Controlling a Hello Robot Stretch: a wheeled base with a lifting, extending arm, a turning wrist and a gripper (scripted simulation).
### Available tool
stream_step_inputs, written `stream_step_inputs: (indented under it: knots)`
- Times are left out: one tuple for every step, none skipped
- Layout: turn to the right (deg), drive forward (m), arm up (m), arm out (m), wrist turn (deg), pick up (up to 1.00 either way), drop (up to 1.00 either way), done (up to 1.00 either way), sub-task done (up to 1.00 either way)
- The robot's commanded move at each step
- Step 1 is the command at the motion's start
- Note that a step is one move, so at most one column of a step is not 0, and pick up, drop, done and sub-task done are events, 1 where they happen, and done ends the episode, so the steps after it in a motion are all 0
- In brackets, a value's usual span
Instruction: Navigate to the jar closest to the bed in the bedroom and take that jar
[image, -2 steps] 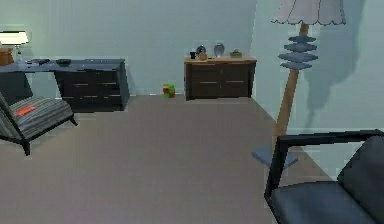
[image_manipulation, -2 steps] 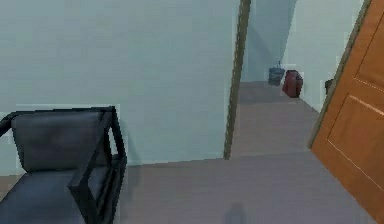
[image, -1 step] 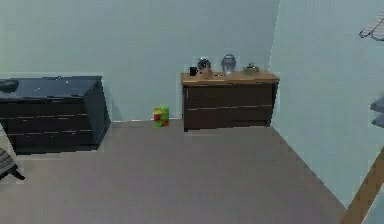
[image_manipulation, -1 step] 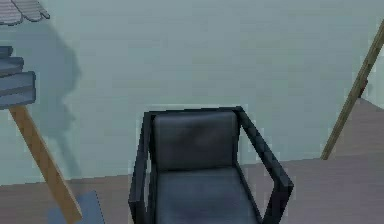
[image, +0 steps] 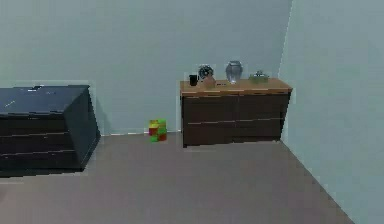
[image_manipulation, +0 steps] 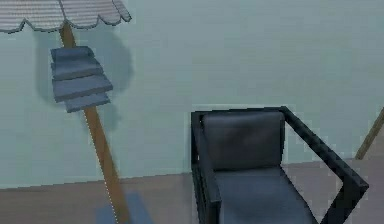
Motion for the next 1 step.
stream_step_inputs:
  knots:
    - [3.0, 0.0, 0.0, 0.0, 0.0, 0.0, 0.0, 0.0, 0.0]
